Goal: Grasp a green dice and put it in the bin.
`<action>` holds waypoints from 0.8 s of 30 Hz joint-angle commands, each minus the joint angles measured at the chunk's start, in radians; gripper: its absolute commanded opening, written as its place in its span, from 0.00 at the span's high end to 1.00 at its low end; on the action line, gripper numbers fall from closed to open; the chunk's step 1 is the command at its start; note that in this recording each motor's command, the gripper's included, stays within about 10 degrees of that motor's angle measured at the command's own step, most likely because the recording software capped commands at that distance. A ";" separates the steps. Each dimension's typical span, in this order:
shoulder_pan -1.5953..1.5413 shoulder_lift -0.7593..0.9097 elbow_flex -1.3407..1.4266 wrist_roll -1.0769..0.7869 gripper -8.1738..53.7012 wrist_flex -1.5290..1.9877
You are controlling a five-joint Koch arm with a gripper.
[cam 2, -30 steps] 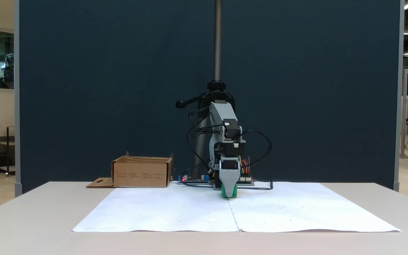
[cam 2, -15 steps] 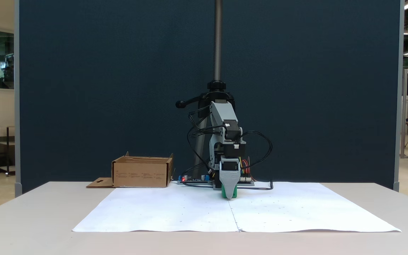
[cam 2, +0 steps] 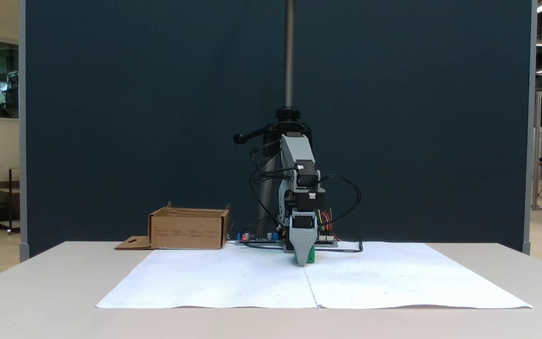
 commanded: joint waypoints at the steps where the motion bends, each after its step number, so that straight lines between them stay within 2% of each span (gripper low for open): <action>1: -0.014 0.011 -0.008 0.014 0.29 -0.035; 5: -0.041 0.011 -0.002 0.015 0.30 -0.035; 7: -0.049 0.011 0.000 0.015 0.36 -0.037; 10: -0.060 0.011 0.002 0.017 0.38 -0.035; 21: -0.055 0.011 0.005 0.015 0.38 -0.064; 24: -0.054 0.011 0.006 0.014 0.43 -0.069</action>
